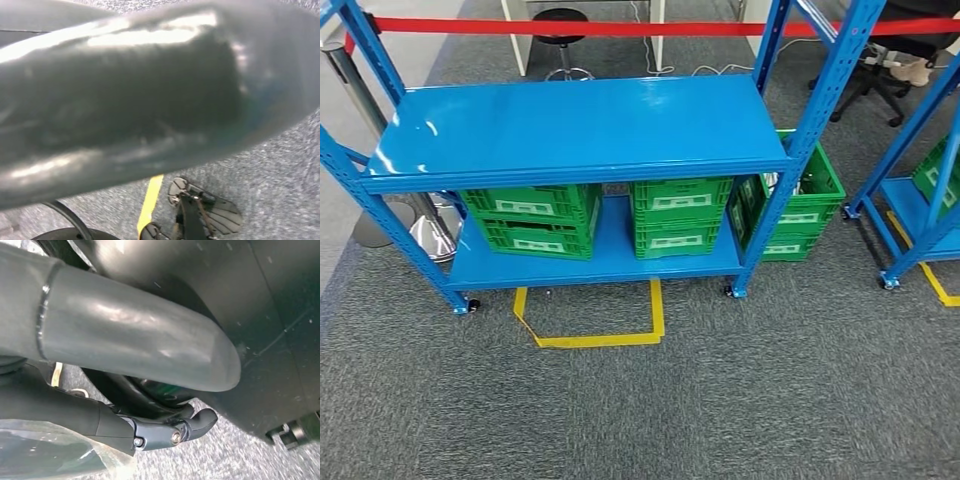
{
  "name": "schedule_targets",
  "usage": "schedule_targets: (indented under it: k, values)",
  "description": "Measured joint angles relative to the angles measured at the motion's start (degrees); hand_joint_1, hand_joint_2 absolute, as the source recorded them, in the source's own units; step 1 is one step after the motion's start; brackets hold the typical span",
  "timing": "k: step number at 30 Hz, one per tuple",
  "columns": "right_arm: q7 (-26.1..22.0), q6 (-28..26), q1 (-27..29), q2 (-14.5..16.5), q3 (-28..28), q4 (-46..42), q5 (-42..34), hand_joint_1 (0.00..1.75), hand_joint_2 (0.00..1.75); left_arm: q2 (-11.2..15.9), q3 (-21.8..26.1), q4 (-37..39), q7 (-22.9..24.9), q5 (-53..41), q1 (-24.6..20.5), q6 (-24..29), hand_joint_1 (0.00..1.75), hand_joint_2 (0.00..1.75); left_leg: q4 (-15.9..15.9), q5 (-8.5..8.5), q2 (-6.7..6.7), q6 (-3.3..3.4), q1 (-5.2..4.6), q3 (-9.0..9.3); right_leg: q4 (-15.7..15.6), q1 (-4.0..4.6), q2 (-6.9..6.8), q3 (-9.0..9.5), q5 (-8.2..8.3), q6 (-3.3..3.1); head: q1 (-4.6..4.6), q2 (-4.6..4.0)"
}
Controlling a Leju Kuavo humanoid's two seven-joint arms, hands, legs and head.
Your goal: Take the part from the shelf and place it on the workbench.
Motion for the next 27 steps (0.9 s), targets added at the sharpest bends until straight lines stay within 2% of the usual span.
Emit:
schedule_targets:
  k: [1,2,3,5,7,9,11,12,13,14,15,16,17,18,20,22,23,24,26,27]
  values:
    - [-0.10,0.26,0.09,0.00,-0.27,0.01,-0.28,0.00,0.00,0.05,-0.11,0.06,-0.26,-0.04,-0.01,-0.04,0.00,0.00,0.18,-0.22,-0.22,-0.25,-0.10,0.10,-3.45,0.01,0.05,1.34,1.60,-0.15,0.01,0.00]
    - [-0.18,0.45,0.16,0.00,-0.49,0.02,-0.45,0.00,0.00,0.11,-0.23,0.11,-0.62,-0.08,-0.02,-0.11,0.00,0.00,0.33,-0.36,-0.37,-0.55,-0.19,0.07,-5.82,0.03,0.10,2.36,2.40,-0.41,-0.02,0.00]
    - [-0.26,0.53,0.21,0.00,-0.66,0.03,-0.56,0.00,0.00,0.19,-0.38,0.15,-1.04,-0.11,-0.03,-0.17,0.00,0.00,0.41,-0.46,-0.46,-0.87,-0.26,-0.04,-7.01,0.10,0.17,2.87,2.45,-0.71,-0.02,0.00]
    - [-0.52,0.39,0.25,0.01,-0.85,0.02,-0.64,0.00,0.00,0.37,-0.68,0.22,-2.04,-0.12,-0.09,-0.18,0.00,0.00,0.39,-0.52,-0.51,-1.50,-0.24,-0.11,-7.43,0.18,0.27,3.23,2.25,-1.45,-0.04,0.00]
    - [-0.80,-0.05,0.31,0.06,-1.04,0.02,-0.92,0.00,0.00,0.63,-0.89,0.27,-3.02,-0.01,-0.22,-0.10,0.00,0.00,1.55,-1.39,-0.48,-2.17,-0.11,-0.41,-7.70,0.04,0.25,3.58,2.25,-2.13,-0.21,0.00]
    - [-0.99,-0.46,0.40,0.14,-1.31,0.03,-1.34,0.00,0.00,0.79,-0.93,0.29,-3.80,0.25,-0.33,-0.07,0.00,0.00,6.96,-4.03,-0.48,-2.78,0.07,-2.87,-7.85,-0.07,0.11,4.02,2.05,-2.68,-0.51,0.00]
    - [-1.10,-0.65,0.60,0.17,-1.67,0.04,-1.71,0.00,0.00,0.84,-0.93,0.31,-4.28,0.43,-0.27,-0.07,0.00,0.00,14.37,-6.52,-0.48,-3.12,0.23,-6.75,-7.84,0.00,0.08,4.38,1.70,-3.01,-0.62,0.00]
    - [-1.11,-0.69,0.72,0.17,-1.88,0.04,-1.91,0.00,0.00,0.87,-0.93,0.32,-4.58,0.45,-0.20,-0.08,0.00,0.00,16.33,-6.51,-0.48,-3.15,0.25,-7.98,-7.84,0.03,0.13,4.63,1.48,-3.08,-0.63,0.00]
    - [-1.09,-0.70,0.80,0.17,-2.07,0.04,-2.12,0.00,0.00,0.89,-0.94,0.32,-4.87,0.42,-0.14,-0.09,0.00,0.00,16.19,-5.35,-0.48,-3.08,0.26,-8.26,-7.84,0.04,0.20,4.95,1.23,-3.10,-0.64,0.00]
    - [-1.06,-0.69,0.85,0.19,-2.25,0.04,-2.36,0.00,0.00,0.91,-0.98,0.33,-5.08,0.29,-0.11,-0.08,0.00,0.00,13.99,-3.29,-0.48,-2.89,0.25,-7.59,-7.84,0.06,0.28,5.37,0.95,-3.03,-0.63,0.00]
    - [-1.03,-0.69,0.89,0.22,-2.43,0.04,-2.57,0.00,0.00,0.92,-1.05,0.33,-5.09,0.13,-0.10,-0.04,0.00,0.00,10.42,-0.83,-0.47,-2.56,0.19,-6.29,-7.85,0.07,0.32,5.77,0.60,-2.89,-0.64,0.00]
    - [-1.00,-0.74,0.93,0.28,-2.61,0.04,-2.80,0.00,0.00,0.91,-1.14,0.34,-4.87,-0.06,-0.11,0.05,0.00,0.00,7.00,0.76,-0.46,-2.16,0.04,-4.88,-7.87,0.15,0.31,6.03,0.19,-2.64,-0.62,0.00]
    - [-1.00,-0.85,0.95,0.36,-2.82,0.05,-2.99,0.00,0.00,0.83,-1.22,0.37,-4.56,-0.21,-0.15,0.23,0.00,0.00,4.08,1.41,-0.44,-1.76,-0.14,-3.58,-7.90,0.20,0.30,6.17,-0.20,-2.30,-0.62,0.00]
    - [-1.03,-0.96,0.97,0.45,-3.02,0.05,-3.15,0.00,0.00,0.74,-1.29,0.41,-4.24,-0.27,-0.18,0.40,0.00,0.00,2.29,1.32,-0.43,-1.41,-0.34,-2.73,-8.07,0.23,0.22,6.28,-0.47,-1.95,-0.59,0.00]
    - [-1.07,-1.14,0.95,0.57,-3.39,0.06,-3.32,0.00,0.00,0.43,-1.39,0.55,-3.93,-0.30,-0.16,0.64,0.00,0.00,0.94,0.39,-0.49,-0.76,-0.48,-1.84,-8.06,0.19,0.06,6.98,-0.26,-1.10,-0.58,0.00]
    - [-0.94,-1.08,0.87,0.60,-3.56,0.06,-2.97,0.00,0.00,0.13,-1.44,0.69,-3.81,0.01,-0.04,0.73,0.00,0.00,0.24,0.26,-0.65,-0.10,-0.25,-0.89,-7.03,0.12,0.10,7.28,-0.56,-0.41,-0.47,0.00]
    - [-0.82,-1.01,0.71,0.59,-3.57,0.06,-2.47,0.00,0.00,0.00,-1.45,0.75,-3.82,0.38,-0.06,0.77,0.00,0.00,0.01,0.14,-0.73,0.21,-0.12,-0.39,-5.46,0.09,0.21,6.49,-1.52,-0.20,-0.31,0.00]
    - [-0.67,-0.96,0.51,0.57,-3.55,0.06,-1.89,0.00,0.00,-0.10,-1.43,0.79,-3.86,0.84,-0.14,0.83,0.00,0.00,-0.11,-0.03,-0.73,0.43,-0.08,-0.06,-2.85,0.05,0.33,4.88,-2.94,-0.02,-0.19,0.00]
    - [-0.25,-1.01,-0.04,0.52,-3.49,0.05,-1.41,0.00,0.00,-0.35,-1.33,0.89,-3.98,1.75,-0.34,1.15,0.00,0.00,-0.09,-0.52,-0.74,0.69,-0.16,0.26,3.72,0.03,0.42,0.40,-5.61,0.35,-0.02,0.00]
    - [-0.07,-0.94,-0.26,0.49,-3.52,0.04,-1.98,0.00,0.00,-0.48,-1.25,0.94,-3.99,2.07,-0.38,1.47,0.00,0.00,-0.07,-0.83,-0.74,0.70,-0.20,0.53,5.88,0.03,0.42,-1.49,-5.89,0.50,-0.02,0.00]
